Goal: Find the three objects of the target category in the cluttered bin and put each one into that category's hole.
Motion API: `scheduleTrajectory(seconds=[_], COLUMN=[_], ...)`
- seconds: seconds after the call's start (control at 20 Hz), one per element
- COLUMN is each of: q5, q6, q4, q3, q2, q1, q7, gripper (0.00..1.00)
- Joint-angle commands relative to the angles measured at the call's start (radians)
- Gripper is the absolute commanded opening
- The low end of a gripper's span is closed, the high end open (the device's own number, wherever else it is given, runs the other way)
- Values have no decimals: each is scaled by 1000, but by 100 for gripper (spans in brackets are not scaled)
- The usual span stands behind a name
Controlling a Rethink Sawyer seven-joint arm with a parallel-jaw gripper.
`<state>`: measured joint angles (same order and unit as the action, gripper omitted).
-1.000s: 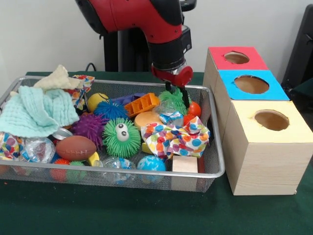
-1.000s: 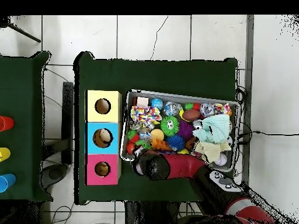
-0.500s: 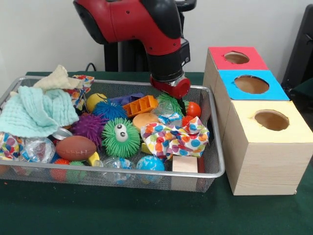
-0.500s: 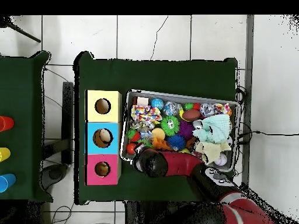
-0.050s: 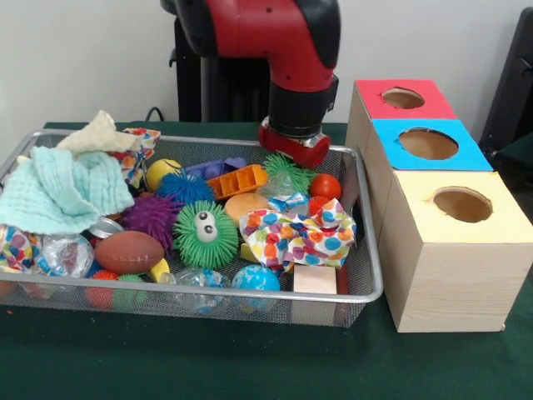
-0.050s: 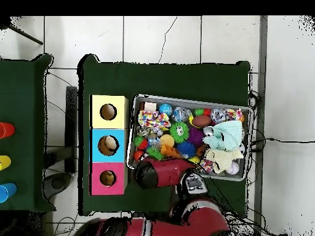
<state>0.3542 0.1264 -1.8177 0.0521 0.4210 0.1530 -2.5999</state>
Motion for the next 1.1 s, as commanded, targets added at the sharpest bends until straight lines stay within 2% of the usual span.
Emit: scheduleTrajectory(seconds=[0.05, 0.3, 0.6, 0.95, 1.0, 1.1], q5=[-24, -54, -43, 4, 21, 71], q6=[-252, -306, -370, -408, -403, -346], q4=[327, 349, 353, 346, 350, 344], q3=[385, 484, 517, 490, 477, 394], q2=[-322, -350, -349, -319, -312, -279], q1=[-121, -156, -132, -79, -65, -9], q7=[-120, -77, -13, 32, 42, 50], gripper=[0, 0, 0, 0, 0, 0])
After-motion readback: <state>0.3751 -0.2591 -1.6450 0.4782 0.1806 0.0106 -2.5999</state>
